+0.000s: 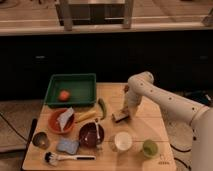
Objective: Wipe table surface with eraser
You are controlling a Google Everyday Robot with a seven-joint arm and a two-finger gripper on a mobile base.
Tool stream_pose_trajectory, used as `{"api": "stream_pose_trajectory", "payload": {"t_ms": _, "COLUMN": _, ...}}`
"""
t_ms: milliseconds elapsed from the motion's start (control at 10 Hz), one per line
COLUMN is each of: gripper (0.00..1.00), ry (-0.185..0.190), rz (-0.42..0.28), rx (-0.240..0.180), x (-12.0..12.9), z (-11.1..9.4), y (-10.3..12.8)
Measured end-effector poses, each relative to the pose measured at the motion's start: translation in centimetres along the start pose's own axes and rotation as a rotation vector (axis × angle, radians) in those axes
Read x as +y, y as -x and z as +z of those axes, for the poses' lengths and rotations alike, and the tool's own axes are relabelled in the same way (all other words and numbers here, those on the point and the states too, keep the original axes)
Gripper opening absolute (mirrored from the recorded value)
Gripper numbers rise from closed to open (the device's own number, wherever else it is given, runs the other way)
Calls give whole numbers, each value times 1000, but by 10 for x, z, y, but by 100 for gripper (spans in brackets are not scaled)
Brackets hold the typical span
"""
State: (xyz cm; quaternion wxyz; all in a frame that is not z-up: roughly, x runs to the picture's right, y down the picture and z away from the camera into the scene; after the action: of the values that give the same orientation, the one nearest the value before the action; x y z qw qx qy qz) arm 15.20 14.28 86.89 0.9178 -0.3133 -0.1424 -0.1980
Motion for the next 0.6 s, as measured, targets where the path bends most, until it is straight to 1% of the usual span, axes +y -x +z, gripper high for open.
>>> {"api": "stream_pose_trajectory", "payload": {"t_ms": 100, "gripper": 5, "ry": 2, "rz": 9, "rx": 3, "x": 7, "z": -1, "y": -6}}
{"api": "stream_pose_trajectory", "payload": {"t_ms": 200, "gripper": 5, "ry": 2, "rz": 23, "rx": 8, "x": 15, "z": -3, "y": -16}}
{"api": "stream_pose_trajectory", "payload": {"t_ms": 400, "gripper": 5, "ry": -9, "rz": 64, "rx": 26, "x": 27, "z": -10, "y": -48}}
{"api": "stream_pose_trajectory", "payload": {"t_ms": 500, "gripper": 5, "ry": -18, "rz": 89, "rx": 38, "x": 27, "z": -15, "y": -68}}
{"api": "stream_pose_trajectory", "payload": {"t_ms": 600, "gripper": 5, "ry": -31, "rz": 99, "rx": 44, "x": 22, "z": -17, "y": -79}}
